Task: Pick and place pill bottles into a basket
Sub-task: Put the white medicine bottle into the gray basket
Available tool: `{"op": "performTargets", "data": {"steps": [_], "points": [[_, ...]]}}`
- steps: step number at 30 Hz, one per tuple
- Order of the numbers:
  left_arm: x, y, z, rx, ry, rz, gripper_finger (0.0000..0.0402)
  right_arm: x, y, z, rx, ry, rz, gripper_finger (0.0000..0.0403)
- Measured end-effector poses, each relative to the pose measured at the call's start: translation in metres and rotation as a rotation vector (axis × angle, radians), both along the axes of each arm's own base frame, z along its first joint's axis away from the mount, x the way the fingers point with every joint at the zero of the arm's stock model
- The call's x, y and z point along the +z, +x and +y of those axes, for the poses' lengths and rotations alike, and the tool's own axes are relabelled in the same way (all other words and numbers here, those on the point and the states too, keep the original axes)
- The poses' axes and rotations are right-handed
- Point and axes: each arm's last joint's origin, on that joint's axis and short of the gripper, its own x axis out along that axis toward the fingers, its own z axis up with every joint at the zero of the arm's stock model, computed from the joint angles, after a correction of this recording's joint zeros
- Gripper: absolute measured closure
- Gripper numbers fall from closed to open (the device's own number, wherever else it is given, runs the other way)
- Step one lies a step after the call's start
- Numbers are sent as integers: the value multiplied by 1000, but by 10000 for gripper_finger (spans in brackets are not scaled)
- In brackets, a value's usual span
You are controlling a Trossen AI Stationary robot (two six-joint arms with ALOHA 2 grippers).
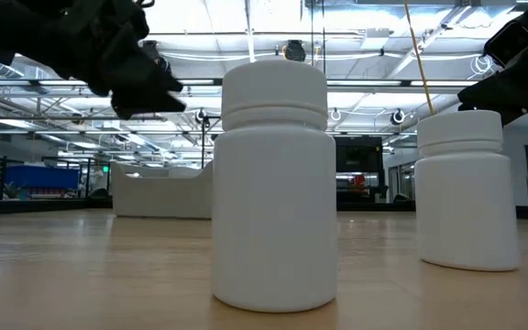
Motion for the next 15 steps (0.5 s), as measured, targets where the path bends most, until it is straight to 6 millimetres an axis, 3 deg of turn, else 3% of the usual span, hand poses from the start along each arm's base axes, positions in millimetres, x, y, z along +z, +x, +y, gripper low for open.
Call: {"op": "performTargets", "data": {"steps": [12,15], "points": [[25,-37,10,-15,59,13,158,3,0,0,0,12,-26,399],[23,-48,12,-25,69,-15,158,8,1,0,0,32,-77,398]]}}
